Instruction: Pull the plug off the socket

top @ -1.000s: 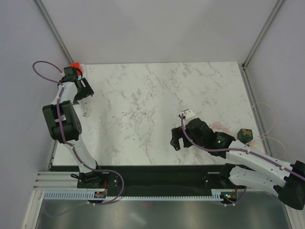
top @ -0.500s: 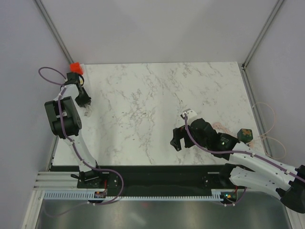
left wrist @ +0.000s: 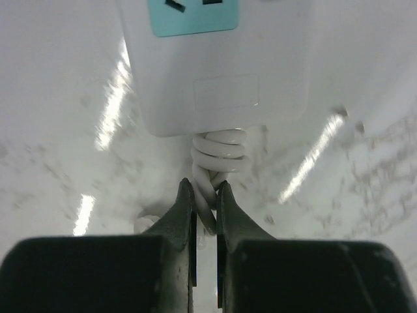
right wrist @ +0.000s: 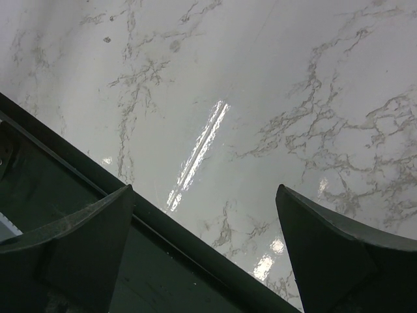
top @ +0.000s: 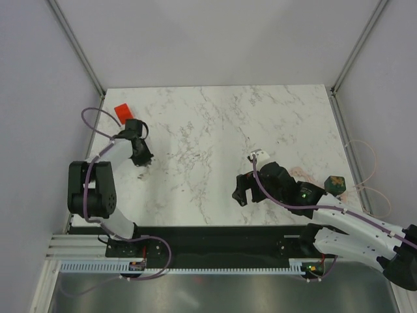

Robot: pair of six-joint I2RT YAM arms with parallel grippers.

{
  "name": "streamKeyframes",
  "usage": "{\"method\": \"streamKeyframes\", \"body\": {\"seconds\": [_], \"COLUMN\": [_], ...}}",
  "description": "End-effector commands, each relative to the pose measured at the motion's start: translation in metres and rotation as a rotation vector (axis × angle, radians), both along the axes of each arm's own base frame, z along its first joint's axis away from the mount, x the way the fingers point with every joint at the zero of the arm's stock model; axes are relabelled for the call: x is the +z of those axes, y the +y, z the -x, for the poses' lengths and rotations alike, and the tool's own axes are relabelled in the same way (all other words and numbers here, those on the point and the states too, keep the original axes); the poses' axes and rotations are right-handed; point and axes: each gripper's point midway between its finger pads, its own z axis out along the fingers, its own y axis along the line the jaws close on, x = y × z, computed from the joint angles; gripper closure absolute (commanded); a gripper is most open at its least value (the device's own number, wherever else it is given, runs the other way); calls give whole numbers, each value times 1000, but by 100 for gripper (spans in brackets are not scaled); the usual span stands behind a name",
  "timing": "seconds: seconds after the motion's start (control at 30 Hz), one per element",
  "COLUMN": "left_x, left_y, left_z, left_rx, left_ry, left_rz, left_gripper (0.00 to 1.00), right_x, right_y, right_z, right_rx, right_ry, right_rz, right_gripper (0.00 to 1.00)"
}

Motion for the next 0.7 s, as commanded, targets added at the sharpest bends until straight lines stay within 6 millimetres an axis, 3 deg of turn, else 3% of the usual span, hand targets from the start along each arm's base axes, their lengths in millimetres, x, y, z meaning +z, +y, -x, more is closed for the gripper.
{"method": "streamKeyframes", "body": {"seconds": [0.0,0.03,0.1,0.13,0.23,0.3,0.33,0.37,0.43,0.47,0.53,0.67], "left_x": [14,2,1,0,0,-4,3,5,19,24,41,78], "left_y": [-70,-92,-112,-133,-155,-158,-164,-166,-176,-178,-183,-183], "left_z": [44,70,98,112,148,163,167,169,173,172,168,155], "left_rx": [-54,-66,-87,-100,-126,-135,-161,-175,-241,-257,-303,-363], "left_ry": [-15,22,-3,-4,-20,-9,-29,-39,-60,-71,-101,-189], "left_rz": [114,140,196,234,287,310,342,349,388,395,404,374], "left_gripper": [98,98,97,96,93,85,78,59,48,37,30,26], "right_x": [-7,-8,-10,-11,-14,-18,-19,-22,-26,-29,-31,-33], "right_y": [-2,-3,-3,-3,-3,-2,-1,0,3,7,11,20], "right_z": [-1,-1,-1,-2,-3,-4,-4,-5,-7,-8,-10,-16], "right_rx": [-35,-41,-40,-42,-42,-39,-34,-34,-34,-27,-20,-22], "right_ry": [17,18,22,25,27,34,36,41,50,60,67,86], "right_rz": [5,8,14,18,28,44,49,57,64,68,72,76], "right_gripper": [2,2,2,2,2,2,2,2,2,2,2,2]}}
